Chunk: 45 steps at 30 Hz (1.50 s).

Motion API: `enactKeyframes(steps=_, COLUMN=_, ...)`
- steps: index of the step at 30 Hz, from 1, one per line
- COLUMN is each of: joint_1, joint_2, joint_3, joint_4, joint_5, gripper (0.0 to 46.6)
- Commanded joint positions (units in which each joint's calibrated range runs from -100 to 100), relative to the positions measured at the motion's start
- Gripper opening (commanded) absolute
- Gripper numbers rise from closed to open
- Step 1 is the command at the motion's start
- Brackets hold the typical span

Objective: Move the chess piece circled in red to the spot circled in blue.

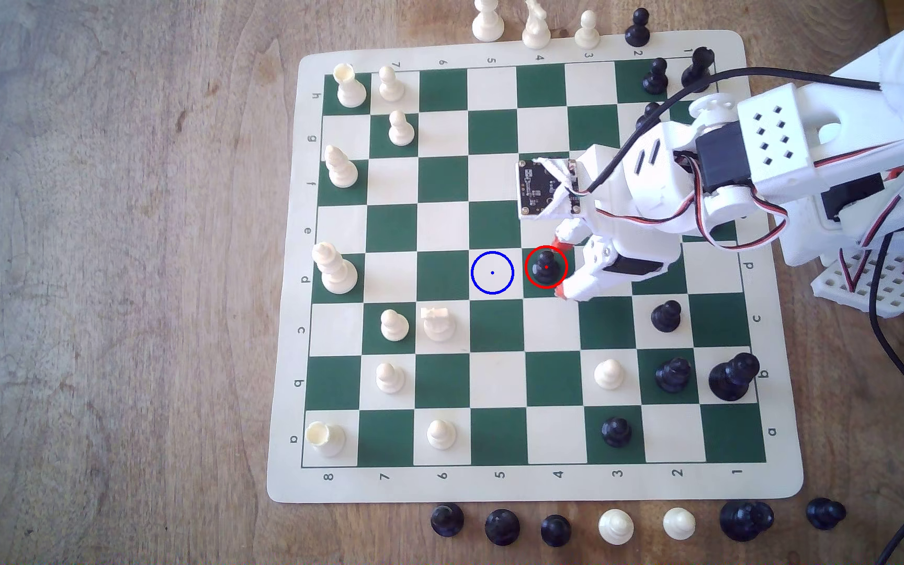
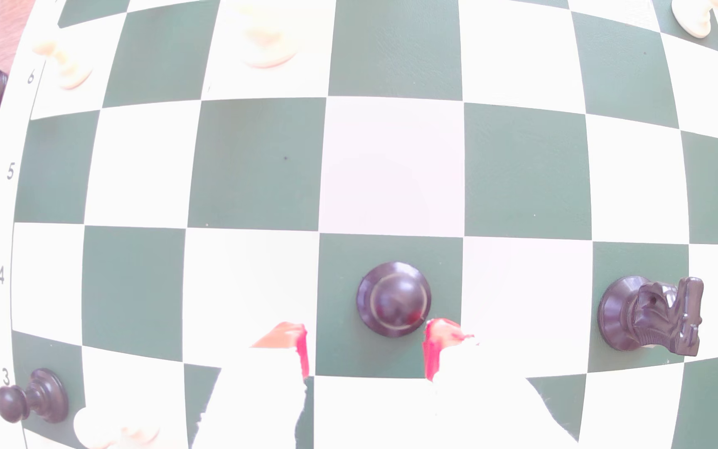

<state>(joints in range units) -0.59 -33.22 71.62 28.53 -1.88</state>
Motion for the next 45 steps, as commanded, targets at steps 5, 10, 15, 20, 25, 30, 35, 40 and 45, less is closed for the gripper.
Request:
enactKeyframes(steps=5, joint_1=1.4, joint_2=2.9, joint_3=-3.2, joint_4=-4.9, joint_5=0.1, gripper=14.6)
enactKeyframes(steps=10, joint_1=1.3, joint_2=2.9, joint_3=-3.6, joint_4=-6.0, joint_5=-0.1, gripper=14.1)
enactKeyframes(steps=15, joint_1=1.1, joint_2=2.9, joint_3=-3.6, joint_4=-7.1, joint_5=-0.6, gripper=13.7)
enactKeyframes(steps=20, joint_1=1.0, joint_2=3.7, joint_3=-3.7, joint_4=-7.8, joint_5=-0.6, gripper=13.5)
enactKeyframes(steps=25, joint_1=0.9, joint_2=4.0, joint_3=-4.0, joint_4=-8.0, joint_5=-0.6, gripper=10.7)
enactKeyframes(steps=30, joint_1=0.3, joint_2=4.2, joint_3=-4.0, joint_4=-7.4, joint_5=-0.5, gripper=2.0)
enactKeyframes(steps=35, joint_1=-0.1, joint_2=4.0, joint_3=-4.7, joint_4=-6.0, joint_5=-0.6, gripper=0.4)
enactKeyframes(steps=40, joint_1=-0.2, joint_2=2.6, joint_3=-8.5, joint_4=-0.4, joint_5=-0.7, gripper=0.3)
enactKeyframes(steps=45, joint_1=-0.1, joint_2=1.0, joint_3=-12.3, joint_4=5.5, joint_5=-0.7, gripper=0.3)
